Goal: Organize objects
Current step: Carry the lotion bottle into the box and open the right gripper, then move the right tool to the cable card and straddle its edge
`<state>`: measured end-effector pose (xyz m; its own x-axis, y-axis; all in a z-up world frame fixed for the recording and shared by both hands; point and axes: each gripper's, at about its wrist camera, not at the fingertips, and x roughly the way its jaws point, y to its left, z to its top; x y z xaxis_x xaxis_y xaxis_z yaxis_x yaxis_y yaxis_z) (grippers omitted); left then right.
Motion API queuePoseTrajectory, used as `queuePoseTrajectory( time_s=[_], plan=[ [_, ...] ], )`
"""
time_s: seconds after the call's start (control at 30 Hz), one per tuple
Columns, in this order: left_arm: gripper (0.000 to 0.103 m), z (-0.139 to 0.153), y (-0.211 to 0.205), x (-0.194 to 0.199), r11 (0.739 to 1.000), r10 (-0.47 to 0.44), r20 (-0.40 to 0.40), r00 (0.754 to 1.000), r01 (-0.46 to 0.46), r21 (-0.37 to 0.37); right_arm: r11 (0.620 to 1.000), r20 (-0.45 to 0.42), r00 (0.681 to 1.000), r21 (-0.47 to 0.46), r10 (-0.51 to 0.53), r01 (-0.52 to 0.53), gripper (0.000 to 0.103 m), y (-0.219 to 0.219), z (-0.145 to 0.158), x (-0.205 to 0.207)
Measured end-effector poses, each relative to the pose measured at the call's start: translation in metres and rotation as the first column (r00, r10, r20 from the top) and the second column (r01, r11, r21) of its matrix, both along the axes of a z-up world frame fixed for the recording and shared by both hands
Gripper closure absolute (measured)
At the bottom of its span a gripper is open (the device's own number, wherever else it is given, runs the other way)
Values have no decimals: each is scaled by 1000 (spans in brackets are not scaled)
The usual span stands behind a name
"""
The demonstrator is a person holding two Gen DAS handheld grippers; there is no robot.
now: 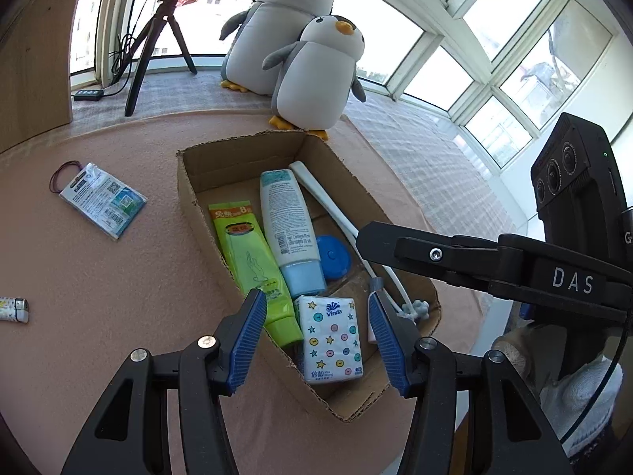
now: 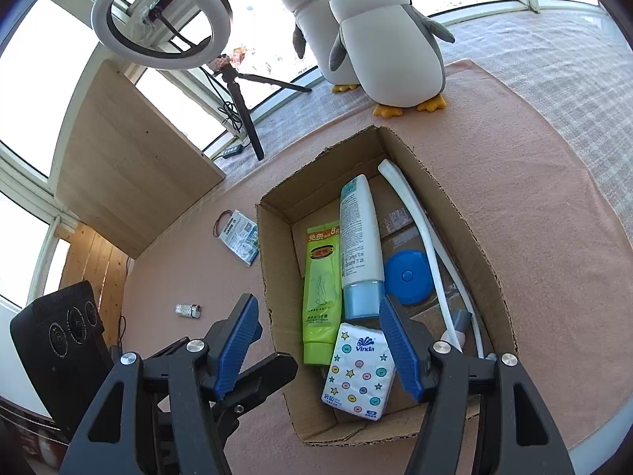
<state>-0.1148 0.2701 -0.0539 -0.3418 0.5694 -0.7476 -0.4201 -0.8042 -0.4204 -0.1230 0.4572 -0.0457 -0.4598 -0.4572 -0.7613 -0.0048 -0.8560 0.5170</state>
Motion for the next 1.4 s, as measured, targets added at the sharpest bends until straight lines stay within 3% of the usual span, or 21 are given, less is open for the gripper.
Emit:
queuePoseTrajectory(
  time_s=[0.33, 0.53, 0.7, 0.87, 1.03, 1.4],
  plan=[
    [44, -7, -116, 26, 983, 180, 1, 984, -180, -39, 999, -22, 999, 5, 48, -48, 42, -30, 5, -4],
    [44, -26, -206, 43, 939, 342, 53, 938, -339, -53, 995, -37, 994, 27, 102, -101, 42, -64, 6, -17],
    [44, -38, -256, 54, 907, 422, 83, 903, -418, -60, 985, -87, 983, 73, 164, -157, 42, -101, 6, -31],
    [44, -41, -283, 60, 891, 454, 85, 887, -450, -62, 969, -102, 965, 76, 240, -233, 41, -141, 8, -57],
    [44, -39, -295, 61, 882, 472, 78, 878, -468, -58, 956, -37, 959, 93, 281, -277, 41, -176, -4, -94],
    [44, -39, -325, 72, 859, 511, 84, 855, -508, -61, 962, 121, 967, 128, 226, -241, 41, -215, -52, -165]
  ],
)
